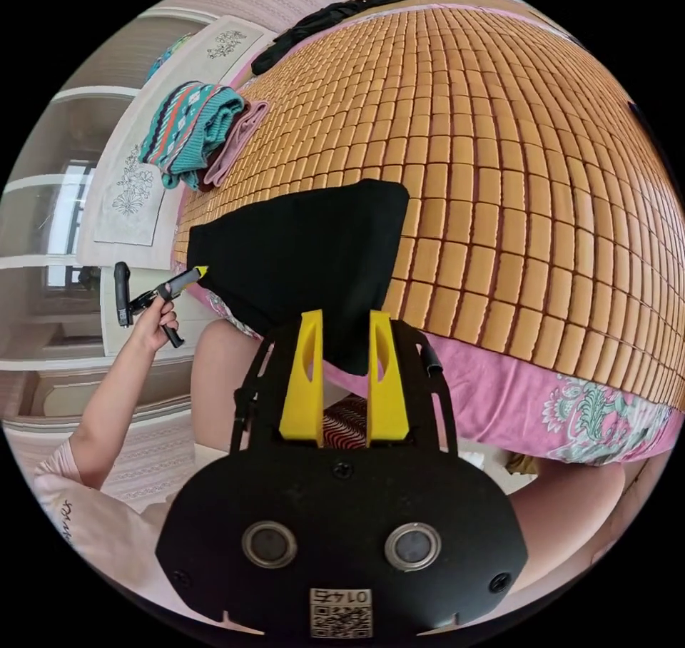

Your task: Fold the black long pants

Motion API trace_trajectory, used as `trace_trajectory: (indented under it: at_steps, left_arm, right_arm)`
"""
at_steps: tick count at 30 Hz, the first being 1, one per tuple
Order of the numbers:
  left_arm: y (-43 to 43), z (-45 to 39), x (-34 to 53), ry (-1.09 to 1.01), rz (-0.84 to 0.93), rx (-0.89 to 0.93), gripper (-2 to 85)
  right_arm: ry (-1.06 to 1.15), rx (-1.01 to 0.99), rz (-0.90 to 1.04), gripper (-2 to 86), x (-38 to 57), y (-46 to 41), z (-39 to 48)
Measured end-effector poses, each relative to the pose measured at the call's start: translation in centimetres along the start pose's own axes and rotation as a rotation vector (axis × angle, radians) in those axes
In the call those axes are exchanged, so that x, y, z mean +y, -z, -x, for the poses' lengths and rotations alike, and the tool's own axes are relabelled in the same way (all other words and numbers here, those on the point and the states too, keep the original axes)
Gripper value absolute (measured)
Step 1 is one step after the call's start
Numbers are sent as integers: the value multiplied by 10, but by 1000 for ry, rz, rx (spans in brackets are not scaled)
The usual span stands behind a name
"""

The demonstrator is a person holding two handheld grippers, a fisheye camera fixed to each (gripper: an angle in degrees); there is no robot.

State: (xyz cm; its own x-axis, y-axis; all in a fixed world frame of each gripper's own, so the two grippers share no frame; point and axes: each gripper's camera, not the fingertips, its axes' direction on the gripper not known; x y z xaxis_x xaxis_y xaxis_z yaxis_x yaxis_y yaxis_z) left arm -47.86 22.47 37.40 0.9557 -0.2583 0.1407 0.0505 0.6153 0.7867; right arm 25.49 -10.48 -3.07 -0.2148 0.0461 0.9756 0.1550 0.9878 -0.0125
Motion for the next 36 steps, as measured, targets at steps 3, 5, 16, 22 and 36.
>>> trace_trajectory:
  at_steps: [3, 5, 16, 22, 36]
  left_arm:
    - [-1, -18, 4, -99, -11, -41, 53]
    - [-1, -20, 6, -102, -5, -44, 43]
    - [-17, -173, 56, -434, 162, 391, 45]
    - [-5, -214, 98, -455, 82, 359, 48]
    - [-38, -205, 106, -421, 123, 257, 64]
  right_arm:
    - [-5, -15, 42, 29, -12, 0, 3]
    - [13, -62, 16, 17, -19, 16, 1]
    - [-17, 334, -202, 22, 19, 159, -42]
    - [-46, 585, -180, 59, 38, 161, -30]
    - [816, 444, -52, 93, -10, -22, 246]
